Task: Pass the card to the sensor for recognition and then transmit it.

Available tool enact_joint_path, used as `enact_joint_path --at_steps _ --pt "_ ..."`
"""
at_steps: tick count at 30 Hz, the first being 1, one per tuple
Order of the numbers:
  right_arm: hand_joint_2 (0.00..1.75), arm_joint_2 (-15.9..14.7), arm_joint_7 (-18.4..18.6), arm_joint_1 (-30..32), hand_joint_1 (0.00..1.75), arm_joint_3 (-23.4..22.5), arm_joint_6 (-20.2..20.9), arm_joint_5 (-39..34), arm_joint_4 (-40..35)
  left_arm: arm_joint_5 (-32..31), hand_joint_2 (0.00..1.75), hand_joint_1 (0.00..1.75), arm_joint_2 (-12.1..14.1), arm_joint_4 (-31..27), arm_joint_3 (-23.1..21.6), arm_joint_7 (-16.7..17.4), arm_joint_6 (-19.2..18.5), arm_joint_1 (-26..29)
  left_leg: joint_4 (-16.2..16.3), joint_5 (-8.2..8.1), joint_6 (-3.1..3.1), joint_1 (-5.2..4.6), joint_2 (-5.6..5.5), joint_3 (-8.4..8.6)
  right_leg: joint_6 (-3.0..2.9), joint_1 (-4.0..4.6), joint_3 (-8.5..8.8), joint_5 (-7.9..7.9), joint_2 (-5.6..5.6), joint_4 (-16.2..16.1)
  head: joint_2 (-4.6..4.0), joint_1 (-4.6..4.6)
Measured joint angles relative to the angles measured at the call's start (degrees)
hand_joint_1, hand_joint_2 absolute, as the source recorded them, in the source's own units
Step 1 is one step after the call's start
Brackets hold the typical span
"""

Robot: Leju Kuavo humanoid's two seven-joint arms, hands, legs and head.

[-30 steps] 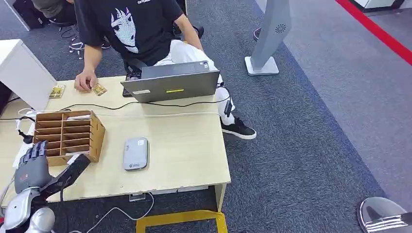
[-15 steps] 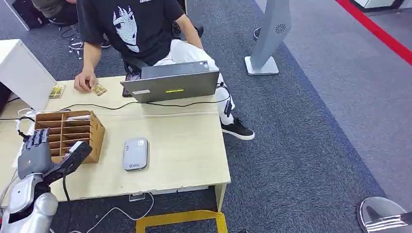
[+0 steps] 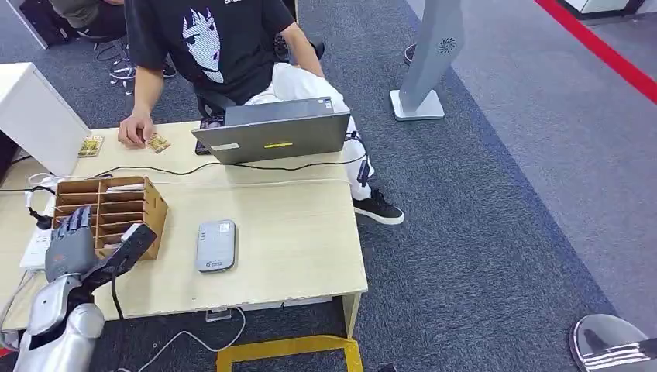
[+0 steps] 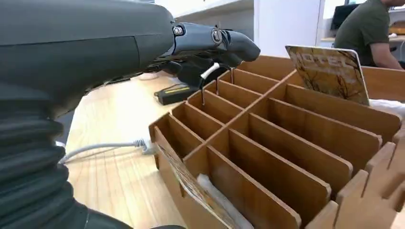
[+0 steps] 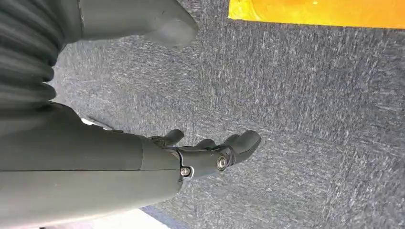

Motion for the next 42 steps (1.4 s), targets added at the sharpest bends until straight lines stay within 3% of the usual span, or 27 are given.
enact_joint_path --at_steps 7,8,9,10,17,35,42 --pt "1.75 0.0 0.0 -0.5 0.0 -0.5 -0.1 -0.7 0.0 0.5 1.75 0.0 -1.1 3.7 0.0 -0.2 0.8 -2.8 0.0 0.0 0.0 0.0 0.0 0.0 0.0 0.0 0.0 0.01 0.0 0.0 0.0 0.0" --pt "1.75 0.1 0.1 -0.5 0.0 -0.6 -0.2 -0.7 0.0 0.5 1.75 0.33 -1.3 4.2 0.0 -0.2 0.9 -3.1 0.0 0.0 0.0 0.0 0.0 0.0 0.0 0.0 0.0 0.01 0.0 0.0 0.0 0.0" --pt "1.75 0.1 0.1 -0.5 0.0 -0.7 -0.2 -0.7 0.0 0.5 1.75 0.91 -1.4 4.6 0.0 -0.2 1.1 -3.4 0.0 0.0 0.0 0.0 0.0 0.0 0.0 0.0 0.0 0.01 0.0 0.0 0.0 0.0" --pt "1.75 0.1 0.1 -0.5 0.0 -0.7 -0.2 -0.7 0.0 0.5 1.75 1.75 -1.6 5.1 0.0 -0.2 1.3 -3.7 0.0 0.0 0.0 0.0 0.0 0.0 0.0 0.0 0.0 0.01 0.0 0.0 0.0 0.0" --pt "1.75 0.4 0.3 -0.7 0.0 -0.8 -0.2 -1.1 0.0 0.8 1.75 1.75 -2.4 7.6 0.0 -0.3 3.5 -5.2 0.0 0.0 0.0 0.0 0.0 0.0 0.0 0.0 0.0 0.01 0.01 0.0 0.0 0.0" --pt "1.75 0.5 0.0 -0.7 0.0 -1.2 -0.7 -1.8 0.0 1.8 1.75 1.75 -2.6 8.7 0.0 0.3 3.1 -6.2 0.0 0.0 0.0 0.0 0.01 0.0 -0.01 0.0 0.0 0.01 0.02 0.0 0.0 0.0" --pt "1.75 -2.0 -2.8 1.8 0.0 -1.7 2.2 -1.4 -0.7 3.3 1.75 1.75 -1.0 7.9 0.0 0.5 4.1 -6.1 0.0 -0.01 0.0 0.0 -0.01 -0.06 -0.01 0.0 -0.02 0.0 0.0 0.0 0.0 0.02"
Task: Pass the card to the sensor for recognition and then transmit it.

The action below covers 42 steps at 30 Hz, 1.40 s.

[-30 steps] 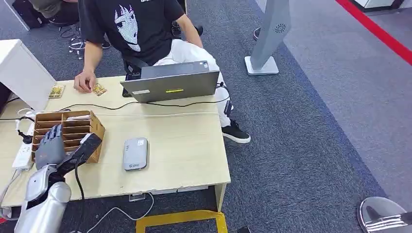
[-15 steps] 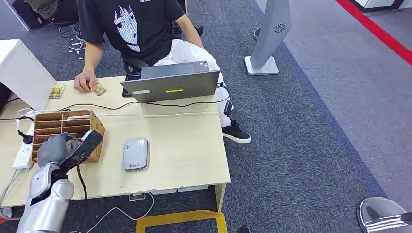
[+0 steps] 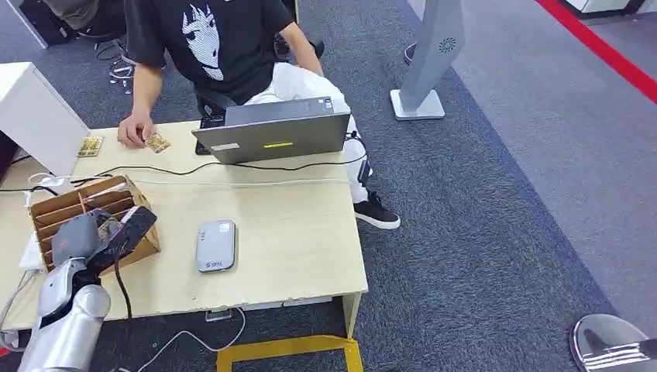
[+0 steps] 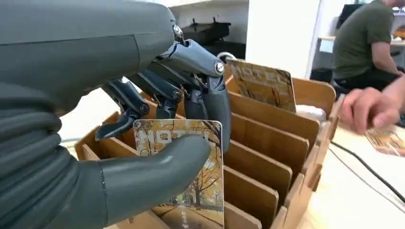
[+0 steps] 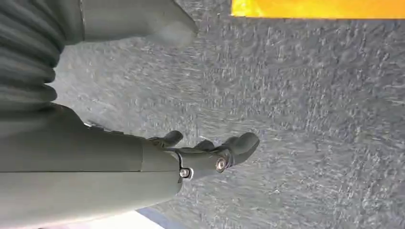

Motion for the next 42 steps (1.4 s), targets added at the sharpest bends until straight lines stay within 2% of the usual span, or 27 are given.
enact_joint_path --at_steps 6,10,20,23,28,33,38,42 --pt "1.75 -0.4 0.4 0.3 0.0 -0.2 -0.2 0.3 -0.2 2.6 1.75 1.75 0.6 -3.1 0.1 -1.1 1.6 0.0 0.0 0.01 0.0 0.0 -0.01 0.0 0.0 0.0 -0.01 0.01 -0.02 0.0 0.0 -0.02" --pt "1.75 -0.5 0.7 0.5 0.0 -0.6 -0.4 0.5 -0.3 6.6 1.75 1.75 0.8 -8.8 0.1 -3.5 2.2 0.0 0.0 0.01 0.0 0.0 -0.01 0.0 -0.02 0.0 -0.01 0.02 -0.02 0.0 0.0 -0.02" --pt "1.75 -0.6 1.0 0.6 0.0 -1.5 -0.6 0.7 -0.4 8.3 1.75 1.75 1.2 -19.7 0.1 -4.9 3.3 0.2 0.0 0.01 0.0 0.0 -0.01 -0.01 -0.02 0.0 -0.01 0.02 -0.02 0.0 0.0 -0.02" --pt "1.75 -0.6 1.4 0.7 0.0 -1.9 -0.7 0.7 -0.4 5.9 1.75 1.75 2.2 -23.2 0.1 -3.0 3.5 0.2 0.0 0.01 0.0 0.0 0.01 0.01 -0.02 0.0 -0.01 0.02 0.0 0.0 0.0 -0.04" --pt "1.75 -0.6 1.5 0.8 0.0 -2.3 -0.8 0.8 -0.6 4.2 1.75 1.75 3.6 -26.3 0.1 -1.7 3.4 0.2 0.0 0.01 0.0 0.01 -0.01 0.0 -0.02 0.01 -0.01 0.02 -0.01 0.0 0.0 -0.02" --pt "1.75 -0.8 2.3 1.0 0.0 -2.9 -0.9 0.9 -0.7 -3.6 1.75 1.75 7.3 -26.7 0.5 3.8 3.3 -2.5 0.0 0.02 -0.01 0.02 0.02 0.01 -0.03 0.02 -0.02 0.02 0.01 0.0 0.0 -0.02" --pt "1.75 -1.1 2.7 1.1 0.0 -3.4 -1.0 1.4 -0.7 -11.9 1.75 1.75 12.2 -21.7 2.3 8.4 3.1 -7.9 0.0 0.05 -0.06 0.04 0.03 0.01 -0.03 0.04 -0.04 0.02 0.01 0.1 0.0 -0.02" --pt "1.75 -1.4 2.6 1.1 0.0 -4.1 -1.1 1.7 -0.7 -14.8 1.75 1.75 14.4 -15.9 3.1 10.7 1.7 -11.4 0.0 0.06 -0.07 0.04 0.01 0.0 -0.03 0.05 -0.05 0.02 0.0 0.1 0.0 -0.02"
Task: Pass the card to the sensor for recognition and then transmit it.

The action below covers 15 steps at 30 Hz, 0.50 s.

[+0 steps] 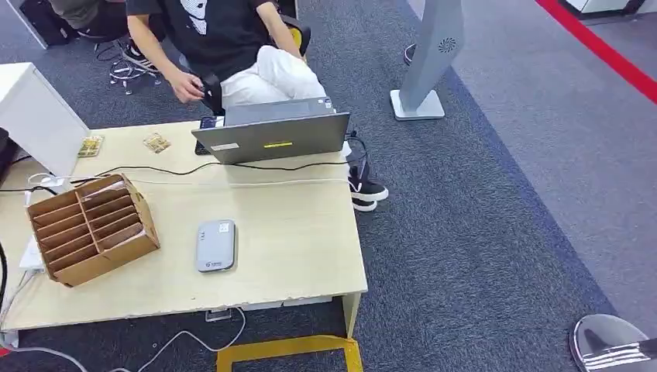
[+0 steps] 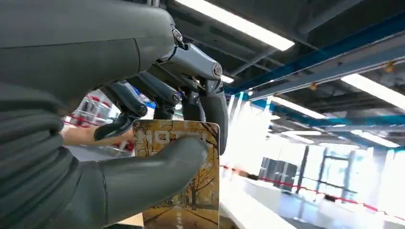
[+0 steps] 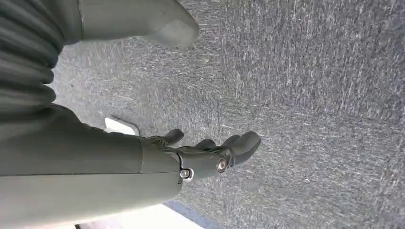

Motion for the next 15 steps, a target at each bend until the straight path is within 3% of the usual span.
enact_joint_path --at_steps 7,15 --pt "1.75 -0.2 -0.5 -0.1 0.0 -0.9 -0.1 0.2 0.0 -1.7 1.75 1.75 0.5 7.0 0.0 1.6 0.0 -4.4 0.0 0.0 0.0 -0.04 0.0 0.0 0.0 0.0 0.01 0.01 0.0 0.0 0.0 0.0" --pt "1.75 -0.2 -0.5 -0.1 0.0 -1.6 -0.4 0.3 0.0 -1.6 1.75 1.75 -0.2 8.8 0.0 1.6 0.2 -5.6 0.0 0.0 0.0 -0.02 0.0 -0.01 0.0 -0.01 -0.02 0.0 0.0 0.0 0.0 0.0"
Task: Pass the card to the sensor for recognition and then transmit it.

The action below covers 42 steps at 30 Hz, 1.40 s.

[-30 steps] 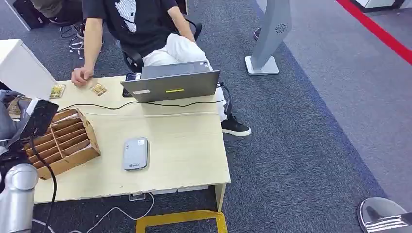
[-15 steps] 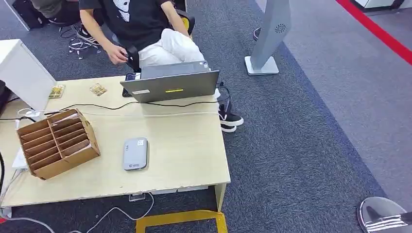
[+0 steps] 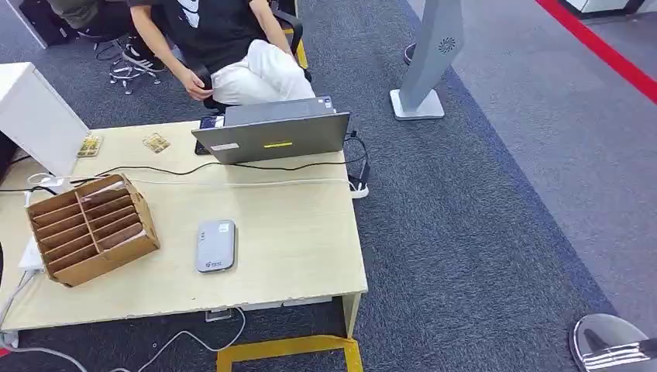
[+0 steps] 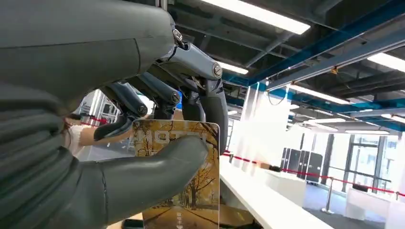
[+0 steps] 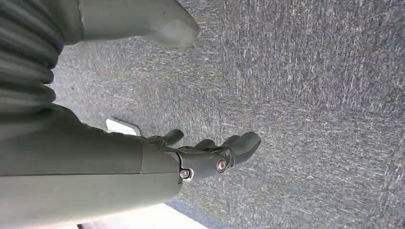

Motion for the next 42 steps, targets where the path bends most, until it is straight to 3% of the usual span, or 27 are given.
enact_joint_path --at_steps 11,21,31,42 --pt "1.75 0.0 -0.4 -0.1 0.0 -0.2 0.0 0.6 0.0 -0.1 1.75 1.75 -2.4 -1.2 -0.4 -3.6 1.4 -1.1 0.0 0.0 0.0 0.0 0.0 0.0 0.0 0.0 -0.01 0.0 -0.01 0.0 0.0 0.0" --pt "1.75 0.0 -0.7 -0.2 0.0 -0.7 0.3 1.0 0.0 -3.3 1.75 1.75 -6.1 -7.7 -5.7 -5.2 0.3 -1.1 0.0 0.0 0.0 -0.03 -0.01 -0.01 0.0 -0.01 -0.01 0.01 -0.01 0.0 0.0 0.0" --pt "1.75 0.0 -1.0 -0.4 0.0 -1.5 0.3 1.5 0.0 -6.4 1.75 1.75 -8.5 -11.5 -11.3 -5.8 -0.7 -0.2 0.0 0.0 0.0 -0.02 -0.02 -0.03 0.0 -0.01 -0.01 0.01 -0.01 0.0 0.0 0.0" --pt "1.75 0.0 -1.5 -0.5 0.0 -1.8 0.6 1.7 0.0 -7.6 1.75 1.75 -10.1 -11.7 -13.5 -5.2 -1.4 -0.2 0.0 0.0 0.0 -0.02 0.02 -0.04 0.0 -0.01 -0.05 0.01 0.03 0.0 0.0 0.0"
